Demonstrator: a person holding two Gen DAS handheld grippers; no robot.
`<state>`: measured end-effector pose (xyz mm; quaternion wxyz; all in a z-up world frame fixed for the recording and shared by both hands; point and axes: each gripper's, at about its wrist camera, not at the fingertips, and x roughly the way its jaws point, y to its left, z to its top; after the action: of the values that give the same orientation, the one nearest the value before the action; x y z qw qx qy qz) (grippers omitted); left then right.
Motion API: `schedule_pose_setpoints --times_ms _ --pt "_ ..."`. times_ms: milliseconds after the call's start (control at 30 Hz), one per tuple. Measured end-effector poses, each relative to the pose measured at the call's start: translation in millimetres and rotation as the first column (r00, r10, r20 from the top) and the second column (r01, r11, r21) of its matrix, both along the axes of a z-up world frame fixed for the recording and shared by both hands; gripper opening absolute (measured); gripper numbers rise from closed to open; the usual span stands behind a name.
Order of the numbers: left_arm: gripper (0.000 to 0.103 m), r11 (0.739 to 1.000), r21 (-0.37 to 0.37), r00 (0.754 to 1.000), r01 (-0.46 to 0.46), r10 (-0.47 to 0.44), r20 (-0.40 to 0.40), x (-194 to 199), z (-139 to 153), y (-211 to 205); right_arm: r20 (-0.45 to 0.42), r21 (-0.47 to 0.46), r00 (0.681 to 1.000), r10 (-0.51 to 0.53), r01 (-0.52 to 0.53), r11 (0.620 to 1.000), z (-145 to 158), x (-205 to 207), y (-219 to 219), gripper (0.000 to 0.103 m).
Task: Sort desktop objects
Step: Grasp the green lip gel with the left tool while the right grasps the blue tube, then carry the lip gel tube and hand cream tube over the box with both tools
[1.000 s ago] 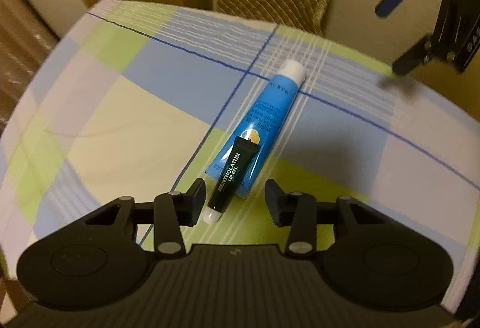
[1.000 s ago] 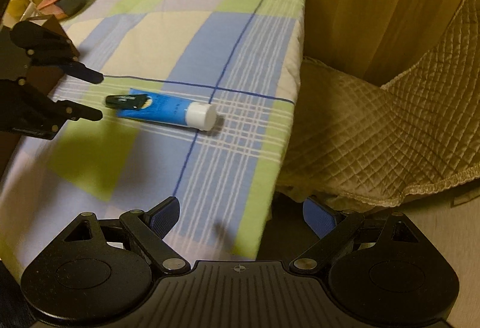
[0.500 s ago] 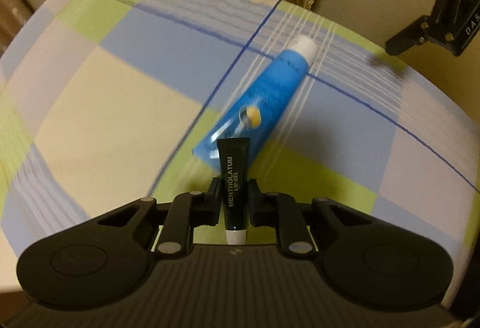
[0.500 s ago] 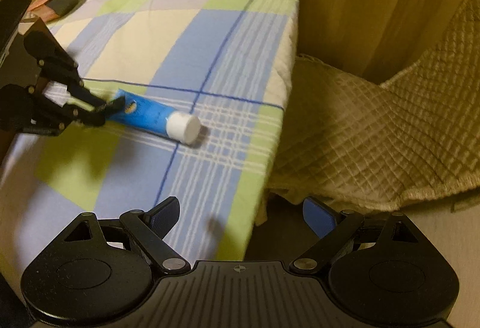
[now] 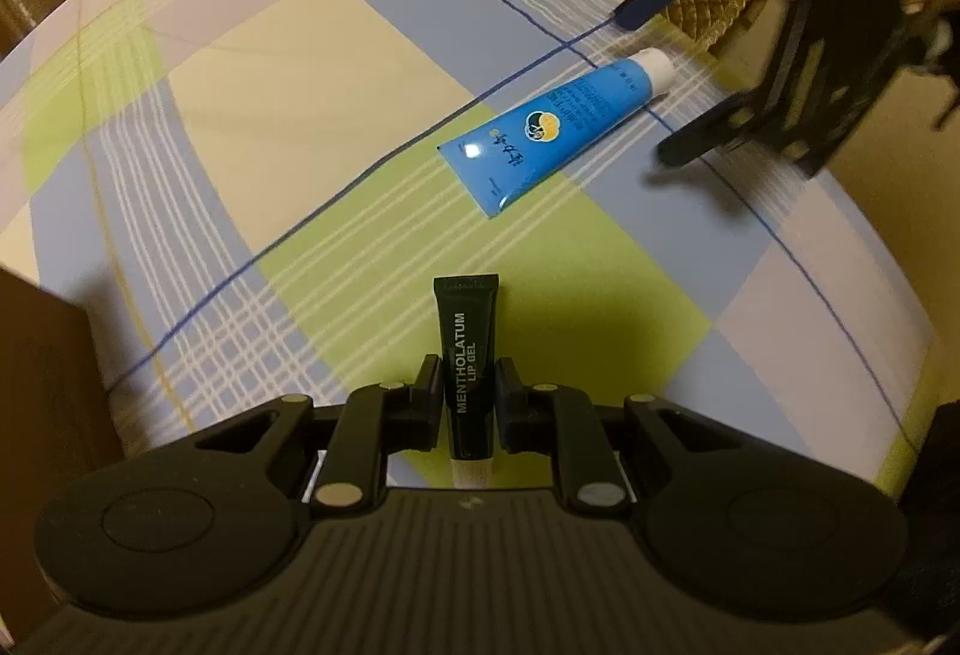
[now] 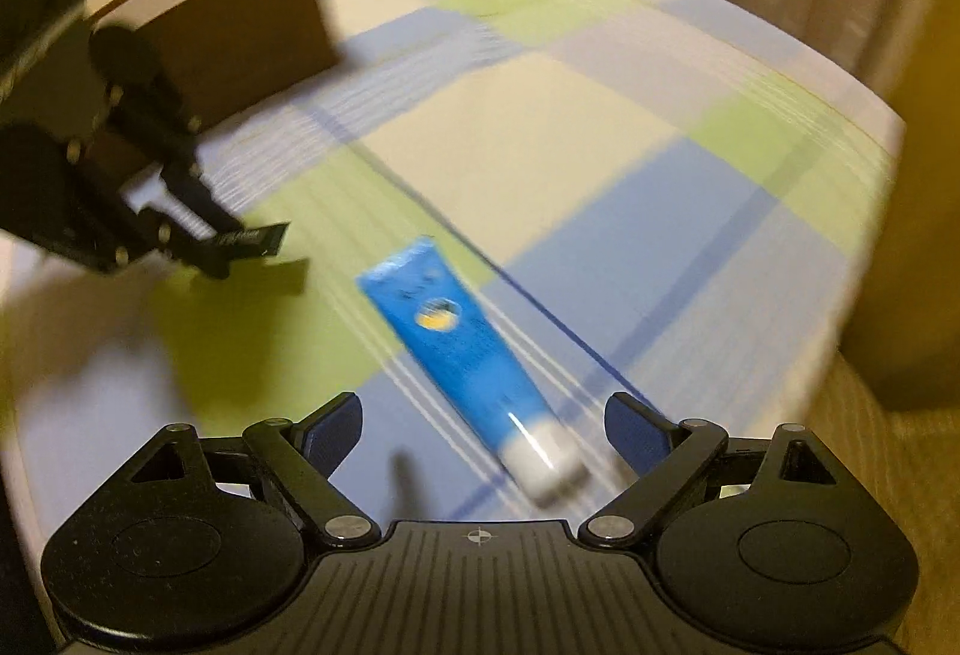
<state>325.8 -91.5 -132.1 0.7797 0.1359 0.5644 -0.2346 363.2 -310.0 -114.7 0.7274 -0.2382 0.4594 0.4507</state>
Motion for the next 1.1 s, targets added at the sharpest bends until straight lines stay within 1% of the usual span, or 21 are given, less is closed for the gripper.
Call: schedule_pose_setpoints --times_ms 33,67,100,133,233,300,367,400,533,600,733,867,1100 --pt "0.014 1.0 -0.002 1.0 -0.009 0.009 0.004 -3 2 -1 0.002 -0.01 1.0 0.02 -0.02 1.0 -4 3 5 0.091" --pt "0.014 1.0 -0.005 1.0 -0.018 0.018 0.008 -5 4 1 -0.005 -0.016 0.999 0.036 -0.036 0.999 -9 6 10 0.088" --pt "0.014 1.0 -0.007 1.0 -0.026 0.026 0.01 -8 6 3 -0.027 -0.018 0.998 0.053 -0.054 0.998 -13 9 13 0.066" --pt "0.014 0.999 -0.008 0.999 -0.035 0.035 0.012 -10 8 5 -0.03 -0.04 0.998 0.05 -0.051 0.998 -17 13 17 0.062" --pt "0.014 0.998 -0.01 0.998 -0.06 0.06 0.017 -15 12 8 -0.018 -0.052 0.999 0.051 -0.052 0.997 -21 14 22 0.061" --pt "0.014 0.997 -0.012 0.997 -0.071 0.071 0.02 -19 15 10 -0.005 -0.076 1.0 0.025 -0.026 0.997 -21 13 25 0.044" --pt "0.014 0.997 -0.016 0.997 -0.08 0.08 0.021 -23 17 11 -0.018 -0.104 1.0 0.004 -0.005 0.995 -21 10 27 0.034" --pt "0.014 0.997 -0.019 0.997 -0.08 0.081 0.022 -25 19 12 -0.032 -0.111 0.999 -0.004 0.0 0.994 -19 10 28 0.032" --pt "0.014 0.996 -0.032 0.995 -0.086 0.087 0.038 -29 27 12 -0.068 -0.116 0.996 -0.061 0.053 0.992 -18 -7 30 0.029" --pt "0.014 0.995 -0.04 0.995 -0.088 0.09 0.048 -32 31 13 -0.117 -0.087 0.987 -0.109 0.099 0.991 -15 -13 27 0.028" --pt "0.014 0.995 -0.051 0.993 -0.088 0.091 0.077 -41 43 18 -0.197 -0.023 0.968 -0.152 0.15 0.988 -6 -26 22 0.028" --pt "0.014 0.995 -0.057 0.99 -0.085 0.09 0.11 -49 58 26 -0.222 0.029 0.962 -0.159 0.17 0.985 14 -36 24 0.028" --pt "0.014 0.994 -0.075 0.979 -0.085 0.097 0.182 -67 93 47 -0.254 0.134 0.953 -0.165 0.204 0.97 55 -44 44 0.028"
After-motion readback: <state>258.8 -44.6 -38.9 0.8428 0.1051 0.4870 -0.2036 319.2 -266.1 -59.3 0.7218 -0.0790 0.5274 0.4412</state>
